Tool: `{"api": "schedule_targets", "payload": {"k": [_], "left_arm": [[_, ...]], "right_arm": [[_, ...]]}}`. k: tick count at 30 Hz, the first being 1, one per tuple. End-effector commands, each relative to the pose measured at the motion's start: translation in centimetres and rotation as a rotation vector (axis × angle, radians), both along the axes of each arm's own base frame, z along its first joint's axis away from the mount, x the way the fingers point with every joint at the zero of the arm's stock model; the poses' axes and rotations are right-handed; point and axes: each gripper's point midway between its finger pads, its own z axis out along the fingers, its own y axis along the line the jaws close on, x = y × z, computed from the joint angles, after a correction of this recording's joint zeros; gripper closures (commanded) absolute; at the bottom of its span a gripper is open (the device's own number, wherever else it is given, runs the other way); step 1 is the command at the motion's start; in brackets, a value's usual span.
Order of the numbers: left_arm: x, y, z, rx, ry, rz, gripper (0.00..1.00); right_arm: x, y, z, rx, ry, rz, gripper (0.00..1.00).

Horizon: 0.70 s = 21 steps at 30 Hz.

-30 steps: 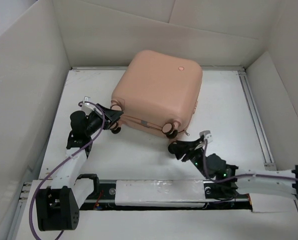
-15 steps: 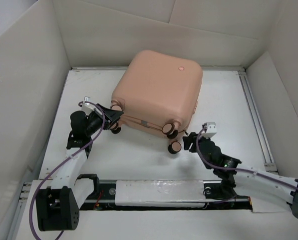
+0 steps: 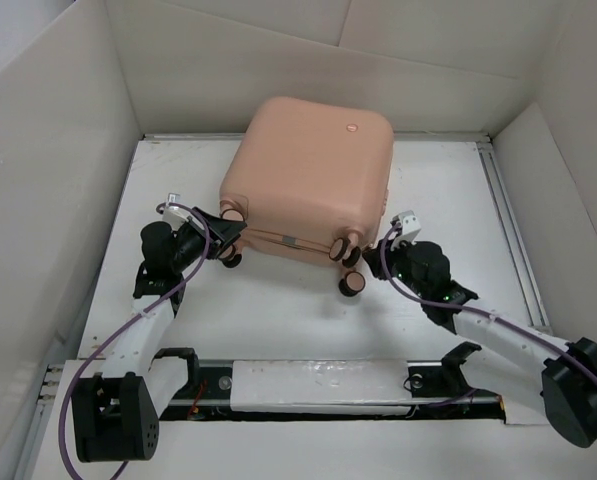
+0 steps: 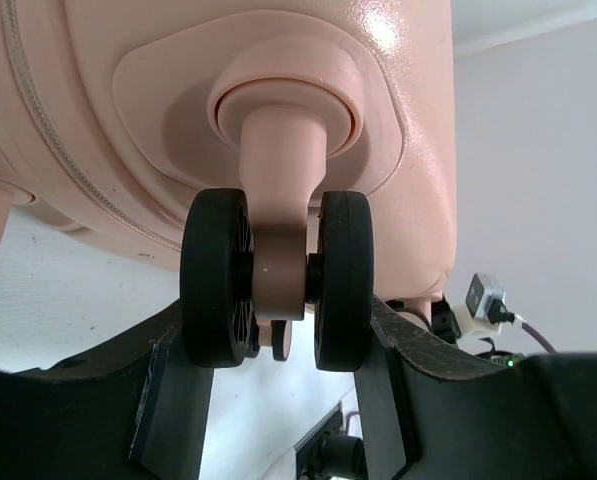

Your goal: Pack the luggage

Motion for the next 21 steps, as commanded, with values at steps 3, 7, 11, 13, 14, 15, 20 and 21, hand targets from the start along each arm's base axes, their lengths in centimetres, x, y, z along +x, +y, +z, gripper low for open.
{"api": "schedule_targets", "payload": {"k": [3,7,11,13,14,15,20,21], "left_arm": [[-0.5,-1.0,6.8,0.001,-0.285,-0.076,1.00],[-0.5,-1.0,6.8,0.001,-0.285,-0.076,1.00],[-0.5,-1.0,6.8,0.001,-0.285,-0.076,1.00],[-0.5,-1.0,6.8,0.001,-0.285,-0.076,1.00],[-0.5,-1.0,6.8,0.001,-0.285,-0.076,1.00],[-0.5,-1.0,6.8,0.001,-0.285,-0.076,1.00],[-0.5,-1.0,6.8,0.001,-0.285,-0.076,1.00],[-0.5,-1.0,6.8,0.001,-0.285,-0.076,1.00]], "right_arm": [[-0.1,2.4,1.5,0.070,-0.064,0.219,0.76],[-0.4,2.9,1.7,0.116,-0.053,0.249,0.65],[-0.9,3.0,1.5,0.141,-0.048,0.255,0.46],[-0.9,3.0,1.5,0.141,-0.048,0.255,0.49],[-0.9,2.9,1.5,0.132,-0.054,0.258,0.51],[-0.4,2.7,1.7,0.132,-0.056,0.246,0.53],[0.4,2.6,1.9,0.132,-0.056,0.233,0.74],[0.4,2.6,1.6,0.128,-0.047,0.233,0.84]]}}
